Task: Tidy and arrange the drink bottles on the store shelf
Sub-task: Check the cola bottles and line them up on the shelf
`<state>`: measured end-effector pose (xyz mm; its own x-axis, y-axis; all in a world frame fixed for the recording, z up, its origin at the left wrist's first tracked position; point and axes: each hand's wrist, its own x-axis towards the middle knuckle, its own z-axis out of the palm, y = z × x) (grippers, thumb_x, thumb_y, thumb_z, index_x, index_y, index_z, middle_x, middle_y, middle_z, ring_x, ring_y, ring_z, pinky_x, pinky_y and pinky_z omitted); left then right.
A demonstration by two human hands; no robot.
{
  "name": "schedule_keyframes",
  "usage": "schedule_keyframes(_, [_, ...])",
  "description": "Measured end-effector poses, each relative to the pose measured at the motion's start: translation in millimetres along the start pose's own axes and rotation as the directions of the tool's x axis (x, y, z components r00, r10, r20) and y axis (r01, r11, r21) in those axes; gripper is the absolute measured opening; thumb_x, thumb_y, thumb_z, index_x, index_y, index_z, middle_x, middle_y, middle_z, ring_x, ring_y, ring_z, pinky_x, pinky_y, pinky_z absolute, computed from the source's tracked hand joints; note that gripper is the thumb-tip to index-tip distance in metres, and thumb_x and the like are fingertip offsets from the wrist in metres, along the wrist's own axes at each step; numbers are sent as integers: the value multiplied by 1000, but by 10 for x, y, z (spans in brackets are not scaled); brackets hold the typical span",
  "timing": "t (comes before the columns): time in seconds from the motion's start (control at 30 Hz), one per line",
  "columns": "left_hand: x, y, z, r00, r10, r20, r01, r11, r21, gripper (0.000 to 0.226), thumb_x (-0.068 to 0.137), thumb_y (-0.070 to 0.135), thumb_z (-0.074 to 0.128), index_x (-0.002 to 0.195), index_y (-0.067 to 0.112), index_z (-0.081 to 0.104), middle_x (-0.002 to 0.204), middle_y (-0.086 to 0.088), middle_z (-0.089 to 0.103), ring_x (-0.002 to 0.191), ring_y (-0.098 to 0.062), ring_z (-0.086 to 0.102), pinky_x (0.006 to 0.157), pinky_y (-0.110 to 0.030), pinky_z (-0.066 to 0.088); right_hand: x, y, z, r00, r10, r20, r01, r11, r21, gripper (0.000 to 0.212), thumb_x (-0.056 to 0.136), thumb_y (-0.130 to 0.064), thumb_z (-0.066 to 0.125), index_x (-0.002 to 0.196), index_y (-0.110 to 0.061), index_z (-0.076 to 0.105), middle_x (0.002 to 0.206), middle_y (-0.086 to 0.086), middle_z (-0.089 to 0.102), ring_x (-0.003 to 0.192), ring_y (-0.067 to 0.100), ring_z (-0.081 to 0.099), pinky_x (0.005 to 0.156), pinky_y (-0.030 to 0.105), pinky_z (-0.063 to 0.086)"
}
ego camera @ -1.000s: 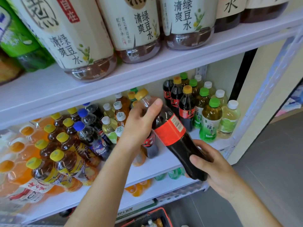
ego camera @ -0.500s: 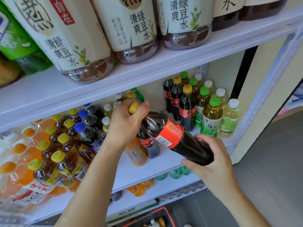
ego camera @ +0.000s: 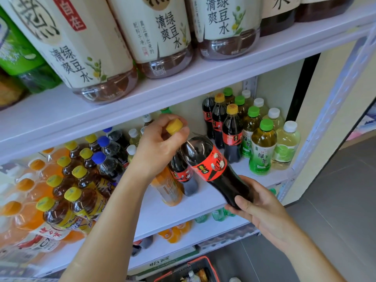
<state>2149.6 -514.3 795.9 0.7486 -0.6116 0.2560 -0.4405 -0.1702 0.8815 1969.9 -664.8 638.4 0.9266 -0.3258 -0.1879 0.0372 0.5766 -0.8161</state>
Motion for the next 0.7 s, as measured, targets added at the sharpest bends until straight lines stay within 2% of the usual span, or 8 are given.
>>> schedule_keyframes(0.07, [25, -23, 9, 1000, -26, 3, 26, 999, 48, 19, 86, 32, 64, 99, 19, 66, 61, 17, 57, 57, -2, 51, 62, -24, 42, 19, 41, -2, 997, -57, -52, 53, 995, -81, 63, 55, -27, 94, 112, -22, 68, 123, 23, 61, 107, 46, 63, 91, 47, 55])
schedule_keyframes(0.13, [55, -54, 10, 1000, -25, -4, 25, 988, 155, 9, 90, 31, 67, 94, 24, 67, 67, 13, 61, 61, -3, 56, 62, -28, 47, 38, 63, 1, 988, -111, -109, 89, 978, -189, 62, 54, -26, 95, 109, -26, 67, 117, 20, 62, 107, 44, 62, 96, 51, 52])
schedule_keyframes(0.2, [74, -72, 2, 1000, -14, -9, 16, 968, 249, 6, 92, 32, 67, 90, 26, 66, 74, 6, 66, 67, -2, 60, 68, -28, 50, 56, 97, -12, 977, -154, -149, 111, 959, -261, 57, 57, -17, 93, 106, -31, 66, 108, 11, 66, 100, 30, 65, 84, 38, 56])
schedule_keyframes(0.27, [89, -84, -7, 1000, -18, 7, 15, 963, 268, 11, 90, 38, 66, 90, 26, 66, 81, 5, 68, 71, -4, 62, 70, -25, 50, 72, 131, -27, 965, -181, -187, 120, 946, -301, 55, 57, -17, 86, 105, -34, 64, 104, 7, 66, 93, 18, 65, 73, 25, 54])
schedule_keyframes(0.4, [128, -87, -11, 997, -51, 51, 33, 949, 313, 28, 84, 50, 70, 93, 24, 66, 82, 5, 69, 75, -5, 64, 72, -28, 52, 96, 179, -34, 949, -208, -236, 129, 942, -311, 59, 54, -14, 85, 103, -37, 62, 101, 5, 63, 87, 12, 66, 66, 22, 54])
schedule_keyframes(0.53, [149, -35, -12, 988, -86, 127, 34, 929, 367, 50, 67, 64, 70, 96, 23, 64, 83, 4, 68, 76, -9, 63, 71, -29, 52, 128, 217, -23, 932, -256, -256, 158, 924, -349, 66, 61, 10, 84, 97, -38, 57, 89, -12, 62, 73, 2, 67, 60, 15, 52])
schedule_keyframes(0.7, [138, 38, 7, 982, -60, 176, -14, 920, 392, 47, 71, 60, 68, 97, 22, 62, 78, 4, 64, 72, -16, 61, 75, -46, 54, 166, 221, 18, 916, -276, -292, 136, 897, -421, 68, 63, 9, 83, 96, -40, 50, 103, -2, 57, 75, -1, 66, 57, 11, 50])
